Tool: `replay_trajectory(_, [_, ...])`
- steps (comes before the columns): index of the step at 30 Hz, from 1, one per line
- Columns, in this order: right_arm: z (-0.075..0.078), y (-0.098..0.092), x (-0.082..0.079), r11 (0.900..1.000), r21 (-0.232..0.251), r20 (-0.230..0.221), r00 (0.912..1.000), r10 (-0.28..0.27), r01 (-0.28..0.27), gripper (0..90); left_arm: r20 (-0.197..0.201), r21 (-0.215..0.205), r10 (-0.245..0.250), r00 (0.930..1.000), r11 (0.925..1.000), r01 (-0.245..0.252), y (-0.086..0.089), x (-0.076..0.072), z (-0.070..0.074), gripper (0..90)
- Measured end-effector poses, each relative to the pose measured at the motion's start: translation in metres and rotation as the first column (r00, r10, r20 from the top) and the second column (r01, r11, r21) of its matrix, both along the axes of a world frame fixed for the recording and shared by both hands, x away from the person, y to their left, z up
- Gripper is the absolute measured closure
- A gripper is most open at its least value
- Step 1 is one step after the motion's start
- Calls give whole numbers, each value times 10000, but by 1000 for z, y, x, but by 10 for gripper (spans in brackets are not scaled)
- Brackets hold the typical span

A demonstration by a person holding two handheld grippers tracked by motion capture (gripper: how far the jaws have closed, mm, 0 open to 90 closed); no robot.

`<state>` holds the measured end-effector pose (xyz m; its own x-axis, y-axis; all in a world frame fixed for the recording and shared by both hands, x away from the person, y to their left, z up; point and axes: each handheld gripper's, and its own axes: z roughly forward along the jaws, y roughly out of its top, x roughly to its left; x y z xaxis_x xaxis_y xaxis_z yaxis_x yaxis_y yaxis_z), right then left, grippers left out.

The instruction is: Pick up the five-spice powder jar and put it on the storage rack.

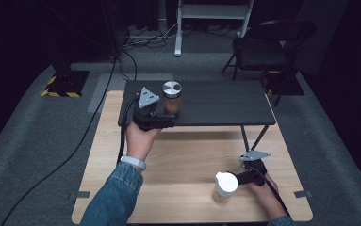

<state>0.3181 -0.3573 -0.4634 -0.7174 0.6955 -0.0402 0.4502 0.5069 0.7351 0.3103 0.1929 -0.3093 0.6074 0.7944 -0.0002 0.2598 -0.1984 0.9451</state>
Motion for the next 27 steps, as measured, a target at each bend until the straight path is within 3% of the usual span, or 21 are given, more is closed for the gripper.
replay_trajectory(4, [0,0,0,10000,-4,0,10000,21,-21,23,168,-75,-365,9992,9993,366,18,-21,-17,62])
replay_trajectory(8, [0,0,0,10000,-6,3,10000,22,-22,23,306,-262,-413,9987,9988,422,33,-42,-36,66])
replay_trajectory(12, [0,0,0,10000,1,-2,10000,17,-17,23,216,-709,-787,9967,9943,801,50,-51,-56,78])
replay_trajectory(14, [0,0,0,10000,-5,3,10000,20,-20,23,188,-645,-825,9964,9944,835,53,-54,-66,79])
replay_trajectory(22, [0,0,0,10000,-7,1,10000,18,-18,22,-795,-546,-667,9946,9965,625,48,-55,-111,97])
replay_trajectory(27, [0,0,0,10000,-16,3,10000,-8,8,19,-1393,66,-572,9886,9983,586,35,-51,-130,94])
